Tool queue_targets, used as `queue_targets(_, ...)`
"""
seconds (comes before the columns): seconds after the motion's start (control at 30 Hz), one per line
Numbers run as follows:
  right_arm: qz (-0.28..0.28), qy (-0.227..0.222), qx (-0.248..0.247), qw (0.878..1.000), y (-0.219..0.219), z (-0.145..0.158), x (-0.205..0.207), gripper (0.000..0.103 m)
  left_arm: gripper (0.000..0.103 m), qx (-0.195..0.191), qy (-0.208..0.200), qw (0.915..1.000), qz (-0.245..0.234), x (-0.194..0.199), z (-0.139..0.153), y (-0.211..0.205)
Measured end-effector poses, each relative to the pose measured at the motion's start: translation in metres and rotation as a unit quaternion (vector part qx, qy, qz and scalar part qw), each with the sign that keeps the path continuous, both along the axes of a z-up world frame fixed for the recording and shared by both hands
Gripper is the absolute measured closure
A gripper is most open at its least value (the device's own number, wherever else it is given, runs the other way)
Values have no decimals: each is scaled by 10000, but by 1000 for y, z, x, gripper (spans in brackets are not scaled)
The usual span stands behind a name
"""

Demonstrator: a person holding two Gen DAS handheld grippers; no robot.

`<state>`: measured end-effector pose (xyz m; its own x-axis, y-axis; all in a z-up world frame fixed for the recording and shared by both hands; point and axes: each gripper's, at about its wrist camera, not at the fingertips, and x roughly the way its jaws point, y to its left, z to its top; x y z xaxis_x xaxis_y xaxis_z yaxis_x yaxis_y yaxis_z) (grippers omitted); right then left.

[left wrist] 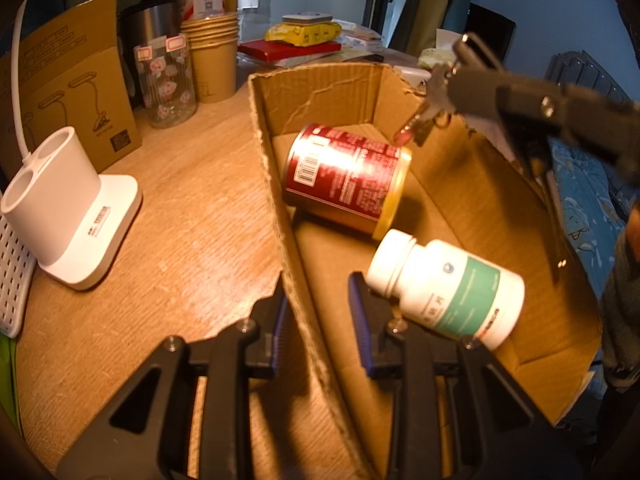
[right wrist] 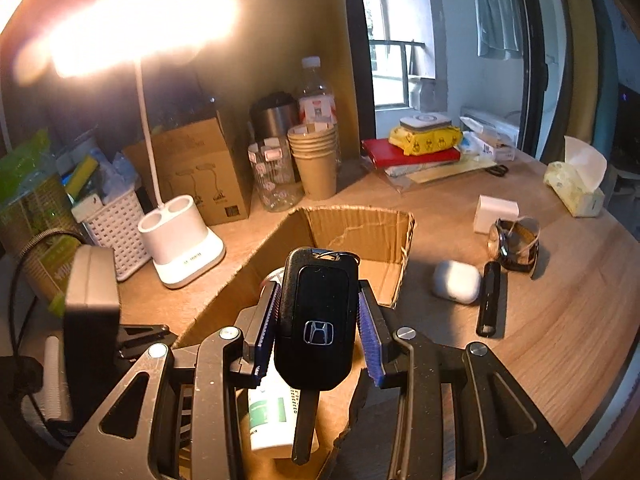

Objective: Organize rigid objects
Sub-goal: 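Lower the keys into the box and open the right gripper, then move the right gripper back to the black flashlight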

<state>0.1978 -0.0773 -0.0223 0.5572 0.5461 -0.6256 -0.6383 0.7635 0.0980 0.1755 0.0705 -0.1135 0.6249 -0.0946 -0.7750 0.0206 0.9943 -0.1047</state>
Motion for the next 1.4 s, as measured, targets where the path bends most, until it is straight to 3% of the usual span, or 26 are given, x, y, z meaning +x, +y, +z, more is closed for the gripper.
queue_targets(0.3, -52, 154, -200, 9997, 1, -18, -4, 64, 73, 0, 1, 10000, 0, 0, 0, 0)
queue_targets(0.63, -85, -103, -610, 9980, 6, -23, -12, 65, 73, 17, -8, 10000, 17, -1, 2, 1)
queue_targets(1.4, -68, -84, -452, 9989, -6, -22, -20, 65, 73, 21, -8, 10000, 18, -2, 1, 1)
